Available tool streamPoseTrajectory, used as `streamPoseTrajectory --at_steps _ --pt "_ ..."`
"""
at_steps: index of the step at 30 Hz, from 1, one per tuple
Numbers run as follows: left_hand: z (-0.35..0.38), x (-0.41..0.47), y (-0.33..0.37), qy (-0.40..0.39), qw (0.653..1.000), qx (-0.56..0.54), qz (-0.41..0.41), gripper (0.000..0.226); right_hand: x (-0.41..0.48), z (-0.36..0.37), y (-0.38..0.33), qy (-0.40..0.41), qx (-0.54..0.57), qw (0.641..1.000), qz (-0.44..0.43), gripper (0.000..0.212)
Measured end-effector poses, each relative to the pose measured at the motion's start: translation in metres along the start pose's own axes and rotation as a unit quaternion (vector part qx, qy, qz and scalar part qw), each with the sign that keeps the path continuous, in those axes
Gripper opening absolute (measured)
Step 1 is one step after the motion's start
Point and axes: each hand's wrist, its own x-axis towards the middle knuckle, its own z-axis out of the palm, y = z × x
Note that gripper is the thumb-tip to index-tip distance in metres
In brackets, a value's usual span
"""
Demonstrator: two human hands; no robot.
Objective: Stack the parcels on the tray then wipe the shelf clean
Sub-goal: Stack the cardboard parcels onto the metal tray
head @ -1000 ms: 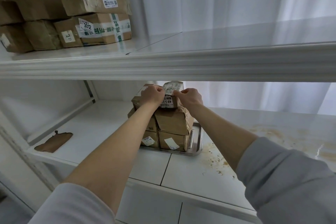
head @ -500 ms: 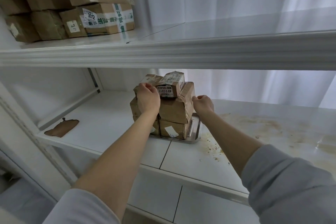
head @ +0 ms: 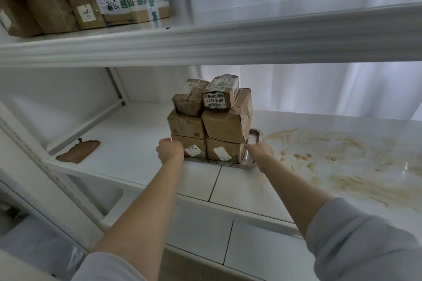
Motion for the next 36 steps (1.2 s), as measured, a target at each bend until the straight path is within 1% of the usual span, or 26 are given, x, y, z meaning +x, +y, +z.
streamPoseTrajectory --at_steps 1,4,6,7,8,10,12,13,14,15,17,19,21,23,28,33,36 --pt "0.001 0.008 -0.002 -0.004 1.000 0.005 -0.004 0.040 0.004 0.003 0.000 0.000 -0.001 1.000 0.004 0.019" --pt "0.006 0.034 -0.011 -0.024 0.997 0.070 -0.027 0.039 0.010 0.013 0.000 0.003 -0.011 0.999 0.030 0.014" --pt "0.007 0.046 -0.015 -0.062 0.995 0.065 -0.030 0.037 0.013 0.021 0.002 0.021 -0.014 0.999 0.041 0.014" --pt "0.006 0.050 -0.016 -0.097 0.992 0.077 -0.020 0.035 0.014 0.024 0.002 0.035 -0.015 0.998 0.045 0.014" --pt "0.002 0.048 -0.014 -0.115 0.989 0.091 -0.019 0.034 0.014 0.025 0.002 0.047 -0.016 0.998 0.047 0.015" --pt "0.001 0.049 -0.012 -0.128 0.987 0.090 -0.036 0.036 0.014 0.028 0.001 0.064 -0.019 0.997 0.049 0.015" --pt "0.007 0.056 -0.013 -0.162 0.984 0.026 -0.065 0.040 0.015 0.029 0.000 0.077 -0.018 0.996 0.050 0.015" --pt "0.005 0.057 -0.013 -0.171 0.980 -0.028 -0.095 0.040 0.014 0.030 -0.001 0.083 -0.015 0.995 0.050 0.015" --pt "0.005 0.060 -0.013 -0.176 0.974 -0.084 -0.115 0.040 0.013 0.031 -0.003 0.086 -0.011 0.995 0.051 0.015" --pt "0.005 0.060 -0.013 -0.180 0.970 -0.113 -0.116 0.041 0.012 0.034 -0.005 0.088 -0.008 0.995 0.051 0.014" --pt "0.003 0.066 -0.011 -0.175 0.957 -0.177 -0.148 0.048 0.011 0.039 -0.008 0.091 -0.001 0.995 0.050 0.013" --pt "0.002 0.075 -0.011 -0.182 0.954 -0.184 -0.152 0.054 0.011 0.045 -0.012 0.091 0.006 0.995 0.047 0.012" --pt "0.001 0.085 -0.012 -0.197 0.951 -0.189 -0.147 0.057 0.013 0.053 -0.017 0.084 0.012 0.996 0.041 0.018" --pt "0.001 0.093 -0.014 -0.206 0.950 -0.191 -0.139 0.057 0.014 0.060 -0.020 0.078 0.013 0.996 0.039 0.027" --pt "-0.002 0.103 -0.013 -0.223 0.947 -0.197 -0.118 0.056 0.015 0.072 -0.027 0.064 0.018 0.997 0.035 0.034" --pt "-0.002 0.111 -0.010 -0.231 0.947 -0.198 -0.105 0.055 0.012 0.074 -0.034 0.056 0.027 0.998 0.030 0.048" --pt "0.000 0.114 -0.010 -0.242 0.944 -0.204 -0.097 0.053 0.012 0.077 -0.036 0.060 0.028 0.997 0.030 0.049"
